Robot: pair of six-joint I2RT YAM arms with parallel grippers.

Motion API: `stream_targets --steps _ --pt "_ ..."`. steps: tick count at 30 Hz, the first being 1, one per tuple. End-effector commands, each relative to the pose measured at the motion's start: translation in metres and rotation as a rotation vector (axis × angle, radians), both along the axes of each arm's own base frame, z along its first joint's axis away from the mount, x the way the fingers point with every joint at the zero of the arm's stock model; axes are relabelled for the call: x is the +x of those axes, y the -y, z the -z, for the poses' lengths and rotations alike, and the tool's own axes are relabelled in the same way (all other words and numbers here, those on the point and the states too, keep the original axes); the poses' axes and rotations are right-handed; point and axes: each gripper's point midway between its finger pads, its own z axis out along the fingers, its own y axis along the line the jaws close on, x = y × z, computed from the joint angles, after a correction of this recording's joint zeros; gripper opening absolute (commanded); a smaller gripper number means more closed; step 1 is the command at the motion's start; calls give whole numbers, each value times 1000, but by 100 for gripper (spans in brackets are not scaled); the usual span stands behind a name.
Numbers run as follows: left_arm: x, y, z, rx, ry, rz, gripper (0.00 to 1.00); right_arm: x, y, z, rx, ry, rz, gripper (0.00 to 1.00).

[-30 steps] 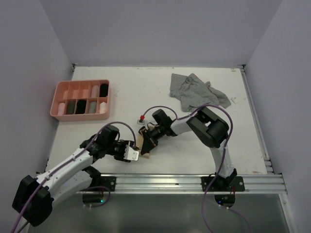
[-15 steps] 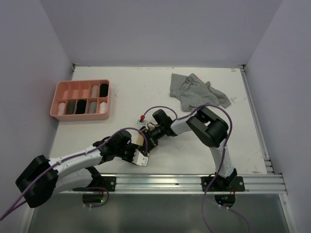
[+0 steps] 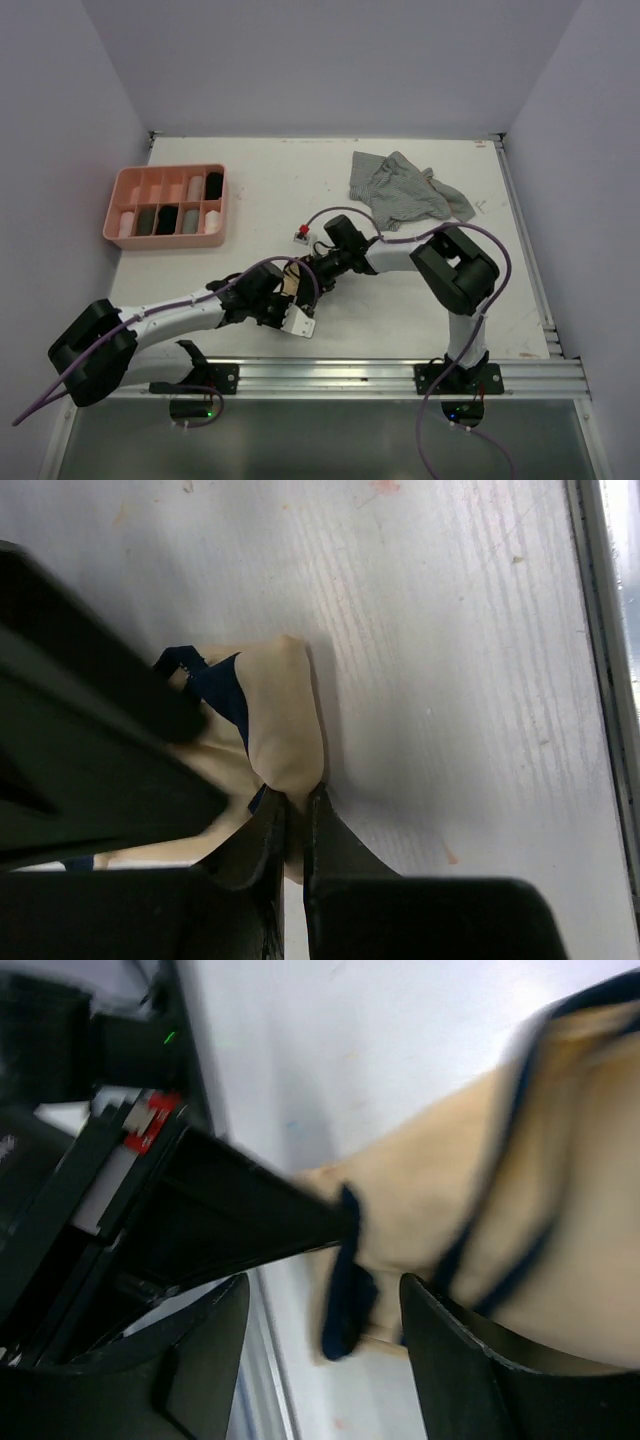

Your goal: Roll the underwear

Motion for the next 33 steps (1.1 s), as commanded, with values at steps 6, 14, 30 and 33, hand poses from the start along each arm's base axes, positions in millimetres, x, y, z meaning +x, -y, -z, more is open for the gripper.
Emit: stream_targets --steps 6,14,30,33 --pt "-57 -18 19 167 -368 20 0 127 78 -73 -193 401 558 70" --pt "-32 -6 14 207 -727 -16 0 90 124 -129 -194 572 579 58" --pt "25 -2 56 310 -1078 -114 5 -11 112 -95 -267 811 194 56" --pt "25 -5 61 323 -1086 -125 6 -12 82 -78 -302 925 30 58"
